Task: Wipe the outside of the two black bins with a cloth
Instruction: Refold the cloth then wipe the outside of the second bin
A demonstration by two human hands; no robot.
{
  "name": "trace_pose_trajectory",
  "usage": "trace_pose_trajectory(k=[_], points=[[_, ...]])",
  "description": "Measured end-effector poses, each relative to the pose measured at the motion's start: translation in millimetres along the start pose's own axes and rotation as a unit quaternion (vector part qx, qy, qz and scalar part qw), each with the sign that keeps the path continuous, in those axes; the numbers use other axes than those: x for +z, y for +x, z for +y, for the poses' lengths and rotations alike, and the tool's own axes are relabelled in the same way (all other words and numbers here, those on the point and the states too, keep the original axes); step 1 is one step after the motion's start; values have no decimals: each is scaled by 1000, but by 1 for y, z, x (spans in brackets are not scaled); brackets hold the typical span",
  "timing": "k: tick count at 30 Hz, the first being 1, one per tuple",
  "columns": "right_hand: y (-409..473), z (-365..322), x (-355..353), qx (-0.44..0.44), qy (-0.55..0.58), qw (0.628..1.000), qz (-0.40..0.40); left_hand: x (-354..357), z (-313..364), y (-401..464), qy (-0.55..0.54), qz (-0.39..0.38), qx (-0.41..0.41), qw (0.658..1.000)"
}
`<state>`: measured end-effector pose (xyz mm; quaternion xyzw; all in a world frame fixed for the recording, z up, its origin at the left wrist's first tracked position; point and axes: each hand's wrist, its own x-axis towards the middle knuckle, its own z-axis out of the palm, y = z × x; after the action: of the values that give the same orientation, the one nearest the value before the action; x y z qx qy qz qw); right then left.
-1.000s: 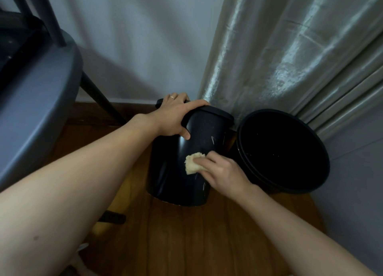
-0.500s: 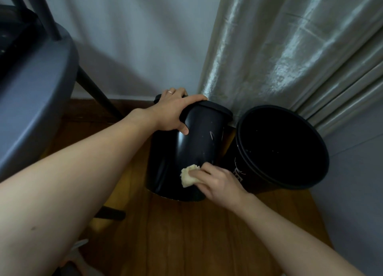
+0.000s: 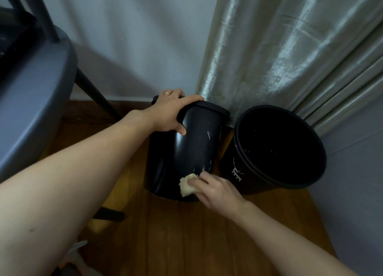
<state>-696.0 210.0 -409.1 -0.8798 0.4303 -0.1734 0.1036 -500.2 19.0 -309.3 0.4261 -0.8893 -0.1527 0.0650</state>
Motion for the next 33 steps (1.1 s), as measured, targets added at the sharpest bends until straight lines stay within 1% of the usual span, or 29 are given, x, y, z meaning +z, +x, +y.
trace_pose_trajectory(k=[1, 4, 5, 7, 9, 12, 14, 18, 25, 33], points=[[4, 1, -2, 14, 0, 1000, 12, 0, 1, 0, 2, 0, -1, 1000], [23, 6, -14, 96, 15, 991, 93, 1, 0, 1, 5, 3, -5, 1000], [28, 6, -16, 116, 17, 987, 109, 1, -1, 1, 6, 4, -5, 1000], [30, 2, -15, 126, 19, 985, 117, 1, -1, 2, 7, 3, -2, 1000], [20, -3, -7, 93, 21, 991, 89, 1, -1, 3, 2, -1, 0, 1000], [-1, -10, 8, 9, 26, 1000, 0, -1, -1, 2, -14, -7, -6, 1000], [-8, -13, 13, -12, 35, 999, -30, -1, -2, 1, -19, -7, -7, 1000], [-5, -12, 13, 4, 43, 999, -18, -4, 5, 4, -3, -6, -23, 1000], [-2, -12, 14, 13, 41, 999, -2, -6, 11, 5, -21, -28, -71, 997], [-6, -10, 12, 18, 44, 999, 4, -5, 4, 1, -97, 26, -83, 991]])
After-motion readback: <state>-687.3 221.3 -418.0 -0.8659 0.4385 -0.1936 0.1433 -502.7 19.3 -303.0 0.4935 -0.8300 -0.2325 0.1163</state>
